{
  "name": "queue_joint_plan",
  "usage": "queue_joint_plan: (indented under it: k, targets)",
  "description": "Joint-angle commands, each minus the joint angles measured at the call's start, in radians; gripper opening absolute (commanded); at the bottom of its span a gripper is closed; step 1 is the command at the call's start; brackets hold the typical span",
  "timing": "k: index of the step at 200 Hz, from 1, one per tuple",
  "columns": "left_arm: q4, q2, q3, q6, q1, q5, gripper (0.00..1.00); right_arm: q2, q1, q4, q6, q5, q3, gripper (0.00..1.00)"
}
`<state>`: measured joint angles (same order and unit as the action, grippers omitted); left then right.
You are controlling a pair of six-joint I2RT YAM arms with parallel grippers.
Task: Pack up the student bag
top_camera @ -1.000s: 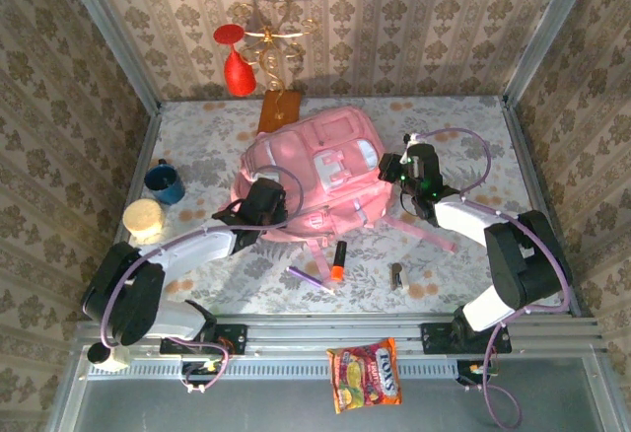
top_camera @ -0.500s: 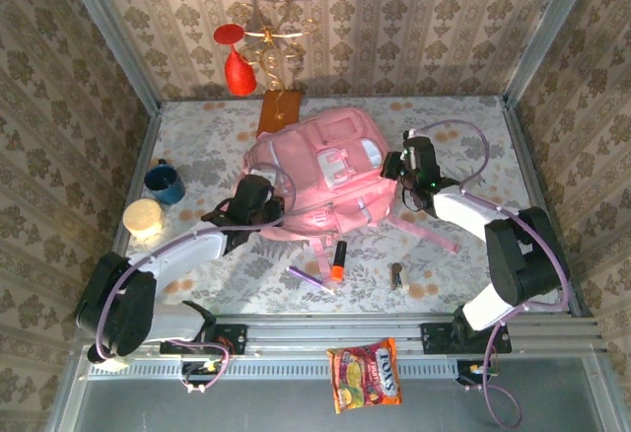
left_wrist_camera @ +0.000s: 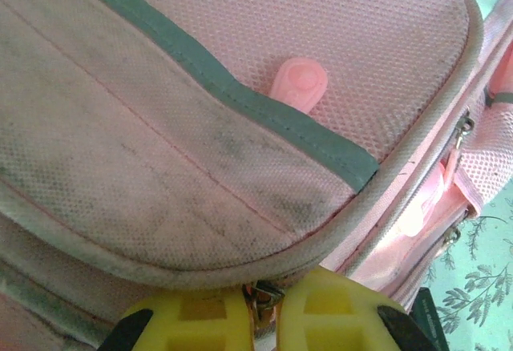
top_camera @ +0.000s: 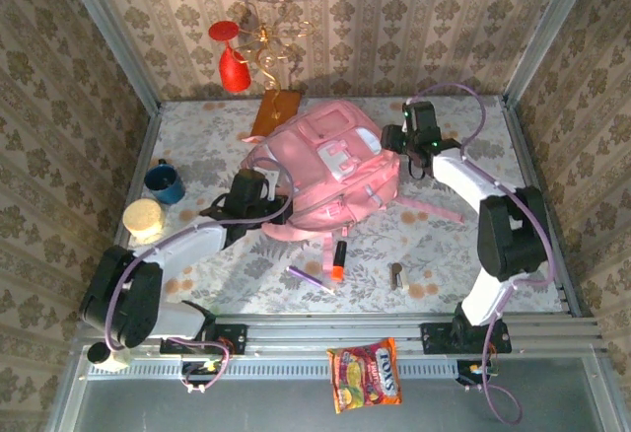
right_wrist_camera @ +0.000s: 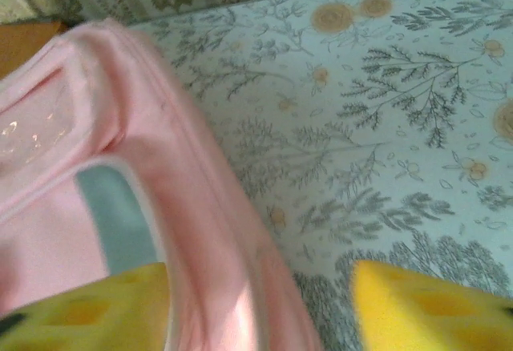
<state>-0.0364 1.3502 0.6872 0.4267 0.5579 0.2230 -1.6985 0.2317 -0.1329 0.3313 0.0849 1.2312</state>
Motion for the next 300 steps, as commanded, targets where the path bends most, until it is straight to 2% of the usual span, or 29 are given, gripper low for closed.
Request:
queue_joint_plan:
  k: [1, 15, 27, 47, 74, 102, 108, 116, 141, 154, 184, 215, 242, 260, 282, 300]
  targets:
    - [-0.042, 0.006, 0.069, 0.046, 0.046, 0.015, 0.0, 0.155, 0.048, -0.112, 0.017, -0.021, -0.093, 0.78]
    - [-0.046, 0.006, 0.07, 0.06, 0.06, 0.0, 0.0, 0.238, 0.082, -0.068, 0.102, -0.103, -0.204, 0.87]
    - [-0.047, 0.006, 0.076, 0.068, 0.072, -0.009, 0.0, 0.281, 0.125, -0.008, 0.183, -0.167, -0.294, 0.9]
    - [-0.047, 0.008, 0.09, 0.075, 0.089, -0.017, 0.0, 0.329, 0.194, 0.073, 0.311, -0.155, -0.422, 0.92]
    - [-0.043, 0.018, 0.116, 0.074, 0.109, -0.01, 0.0, 0.353, 0.233, 0.161, 0.431, -0.043, -0.544, 0.95]
    - [-0.042, 0.023, 0.139, 0.067, 0.123, 0.003, 0.0, 0.239, 0.233, 0.336, 0.522, -0.113, -0.583, 0.93]
    - [-0.04, 0.024, 0.143, 0.065, 0.123, 0.008, 0.0, 0.207, 0.233, 0.383, 0.528, -0.14, -0.578, 0.89]
    - [-0.032, 0.026, 0.147, 0.058, 0.123, 0.011, 0.0, 0.173, 0.227, 0.442, 0.533, -0.17, -0.573, 0.78]
    - [0.056, 0.022, 0.161, -0.013, 0.113, 0.011, 0.0, 0.129, 0.175, 0.517, 0.523, -0.166, -0.567, 0.23]
    - [0.117, 0.023, 0.167, -0.059, 0.094, 0.023, 0.0, 0.137, 0.135, 0.526, 0.523, -0.145, -0.583, 0.0]
    - [0.224, 0.018, 0.165, -0.161, 0.033, 0.074, 0.0, 0.187, 0.014, 0.523, 0.505, -0.14, -0.614, 0.0]
    - [0.257, 0.016, 0.165, -0.223, -0.02, 0.079, 0.0, 0.207, -0.07, 0.459, 0.443, -0.14, -0.575, 0.0]
    - [0.244, 0.037, 0.176, -0.254, -0.033, 0.011, 0.0, 0.131, -0.104, 0.331, 0.34, -0.175, -0.447, 0.0]
    - [0.201, 0.049, 0.191, -0.241, -0.023, 0.064, 0.0, 0.045, -0.147, 0.206, 0.281, -0.205, -0.325, 0.0]
    - [0.118, 0.08, 0.23, -0.176, 0.018, 0.114, 0.0, -0.033, -0.194, 0.113, 0.245, -0.256, -0.205, 0.2]
    - [0.097, 0.13, 0.304, -0.12, 0.052, 0.097, 0.0, -0.011, -0.195, 0.063, 0.229, -0.262, -0.18, 0.43]
